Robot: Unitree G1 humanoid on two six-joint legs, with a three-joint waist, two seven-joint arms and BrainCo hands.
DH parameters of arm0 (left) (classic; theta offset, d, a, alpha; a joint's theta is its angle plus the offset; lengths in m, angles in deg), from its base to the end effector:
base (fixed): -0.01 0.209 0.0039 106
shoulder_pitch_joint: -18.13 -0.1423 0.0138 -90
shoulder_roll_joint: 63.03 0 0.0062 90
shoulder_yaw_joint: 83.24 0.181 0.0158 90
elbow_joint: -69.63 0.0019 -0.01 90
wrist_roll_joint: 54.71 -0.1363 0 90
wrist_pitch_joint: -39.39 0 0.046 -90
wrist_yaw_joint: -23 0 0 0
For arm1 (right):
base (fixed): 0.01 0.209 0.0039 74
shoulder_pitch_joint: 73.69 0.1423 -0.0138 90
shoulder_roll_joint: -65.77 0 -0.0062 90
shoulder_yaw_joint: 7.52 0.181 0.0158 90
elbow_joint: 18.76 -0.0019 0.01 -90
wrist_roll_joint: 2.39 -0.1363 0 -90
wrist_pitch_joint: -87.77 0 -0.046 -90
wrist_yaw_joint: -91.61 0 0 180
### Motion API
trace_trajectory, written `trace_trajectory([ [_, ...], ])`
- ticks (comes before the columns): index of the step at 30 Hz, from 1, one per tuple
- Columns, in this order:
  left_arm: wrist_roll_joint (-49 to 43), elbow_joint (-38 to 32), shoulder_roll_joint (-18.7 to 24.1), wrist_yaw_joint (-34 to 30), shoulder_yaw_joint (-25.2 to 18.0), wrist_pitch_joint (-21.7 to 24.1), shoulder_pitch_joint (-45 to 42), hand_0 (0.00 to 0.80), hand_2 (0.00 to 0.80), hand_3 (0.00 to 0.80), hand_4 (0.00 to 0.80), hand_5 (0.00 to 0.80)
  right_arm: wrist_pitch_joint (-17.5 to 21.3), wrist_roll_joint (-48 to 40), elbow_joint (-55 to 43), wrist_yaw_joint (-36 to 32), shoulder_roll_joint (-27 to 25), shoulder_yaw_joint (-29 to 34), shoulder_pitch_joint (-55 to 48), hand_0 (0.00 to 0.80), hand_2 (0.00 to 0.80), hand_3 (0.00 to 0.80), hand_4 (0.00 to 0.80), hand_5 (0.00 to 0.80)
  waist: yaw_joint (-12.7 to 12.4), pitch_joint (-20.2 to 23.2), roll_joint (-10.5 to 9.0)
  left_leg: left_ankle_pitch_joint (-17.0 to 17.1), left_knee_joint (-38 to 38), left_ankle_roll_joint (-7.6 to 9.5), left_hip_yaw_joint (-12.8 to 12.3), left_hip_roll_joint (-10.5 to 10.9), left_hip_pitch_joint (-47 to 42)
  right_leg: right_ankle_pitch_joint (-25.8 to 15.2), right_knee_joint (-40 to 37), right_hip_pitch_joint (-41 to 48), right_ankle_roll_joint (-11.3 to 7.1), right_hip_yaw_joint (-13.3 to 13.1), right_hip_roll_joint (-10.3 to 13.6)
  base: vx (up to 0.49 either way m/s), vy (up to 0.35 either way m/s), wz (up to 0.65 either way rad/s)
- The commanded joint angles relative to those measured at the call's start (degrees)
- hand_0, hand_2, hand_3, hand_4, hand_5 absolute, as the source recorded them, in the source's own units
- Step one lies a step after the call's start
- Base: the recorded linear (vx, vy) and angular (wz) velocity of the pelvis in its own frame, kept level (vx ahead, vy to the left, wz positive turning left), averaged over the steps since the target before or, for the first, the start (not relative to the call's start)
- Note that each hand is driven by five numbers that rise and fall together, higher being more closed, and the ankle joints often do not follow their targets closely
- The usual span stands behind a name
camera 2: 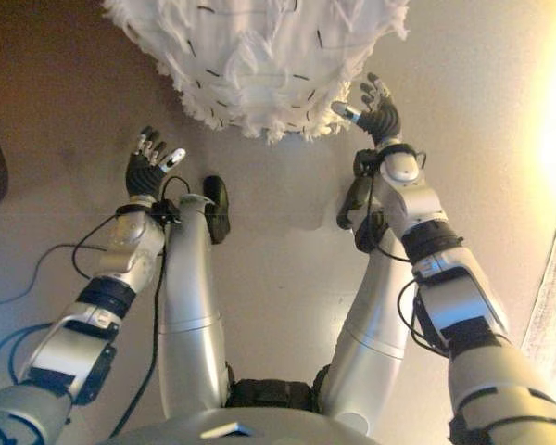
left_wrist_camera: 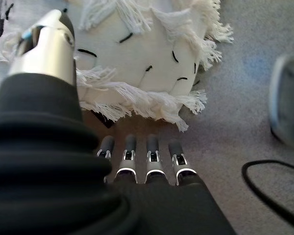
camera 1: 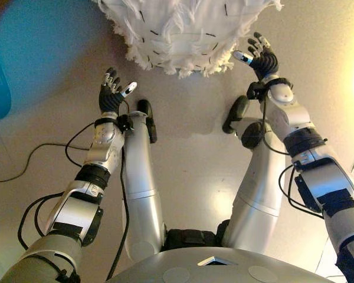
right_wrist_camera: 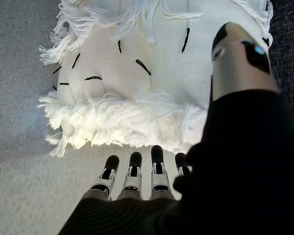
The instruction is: Pick up the cushion and take it to the sofa
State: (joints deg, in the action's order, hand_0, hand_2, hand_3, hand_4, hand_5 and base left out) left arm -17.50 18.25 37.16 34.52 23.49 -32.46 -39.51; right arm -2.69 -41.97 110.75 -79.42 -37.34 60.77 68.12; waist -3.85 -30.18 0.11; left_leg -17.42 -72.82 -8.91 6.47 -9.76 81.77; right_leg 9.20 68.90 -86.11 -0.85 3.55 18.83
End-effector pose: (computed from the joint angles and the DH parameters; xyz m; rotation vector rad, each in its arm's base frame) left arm 0.2979 0.2077 0.0848 -0.0782 -0.1299 0.1500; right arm 0.3432 -0.1830 0.1690 -0.0114 -0.0932 0.0109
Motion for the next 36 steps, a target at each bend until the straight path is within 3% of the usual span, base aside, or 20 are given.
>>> trace_trajectory([
  [1,1.55,-0.95,1.12,-1.00,-1.53,1.69,1.36,0.000,0.000,0.000,0.000,0.000,-0.31,-1.69,-1.43,-1.02,-2.32,0.32,-0.02,0.000,0.000,0.000,0.000,0.000,0.85,0.38,2.71,6.77,4.20,4.47,-2.11,-1.48,2.95,2.46,2.18,1.91,-2.36,-5.09,2.30,0.000,0.000,0.00],
  [17,13.13,7.51,7.26,-1.08,-0.64,-6.43,20.20,0.000,0.000,0.000,0.000,0.000,-4.22,-7.26,3.77,-5.57,-3.07,-1.17,5.89,0.000,0.000,0.000,0.000,0.000,3.44,0.38,0.62,3.22,-6.89,4.29,-2.36,-4.04,8.14,5.72,11.44,-3.76,-0.72,-8.55,3.24,0.045,0.019,0.01],
  [24,12.00,9.81,8.86,-4.13,2.28,-8.46,23.40,0.000,0.000,0.000,0.000,0.000,-3.07,-8.05,5.46,-6.83,-3.36,-1.63,7.41,0.000,0.000,0.000,0.000,0.000,3.76,0.38,0.64,0.42,-11.25,5.06,-2.91,-5.11,8.18,7.20,14.68,-3.85,-0.22,-9.55,3.58,0.041,0.050,0.00],
  [36,13.17,14.55,10.80,-4.50,6.71,-16.87,26.11,0.000,0.000,0.000,0.000,0.000,-6.39,-9.63,8.47,-11.97,-3.58,-5.33,10.71,0.000,0.000,0.000,0.000,0.000,3.50,0.38,1.07,-3.70,-18.07,6.60,-2.09,-6.24,8.18,10.48,21.07,-3.85,1.76,-10.71,4.81,0.020,0.002,0.04],
])
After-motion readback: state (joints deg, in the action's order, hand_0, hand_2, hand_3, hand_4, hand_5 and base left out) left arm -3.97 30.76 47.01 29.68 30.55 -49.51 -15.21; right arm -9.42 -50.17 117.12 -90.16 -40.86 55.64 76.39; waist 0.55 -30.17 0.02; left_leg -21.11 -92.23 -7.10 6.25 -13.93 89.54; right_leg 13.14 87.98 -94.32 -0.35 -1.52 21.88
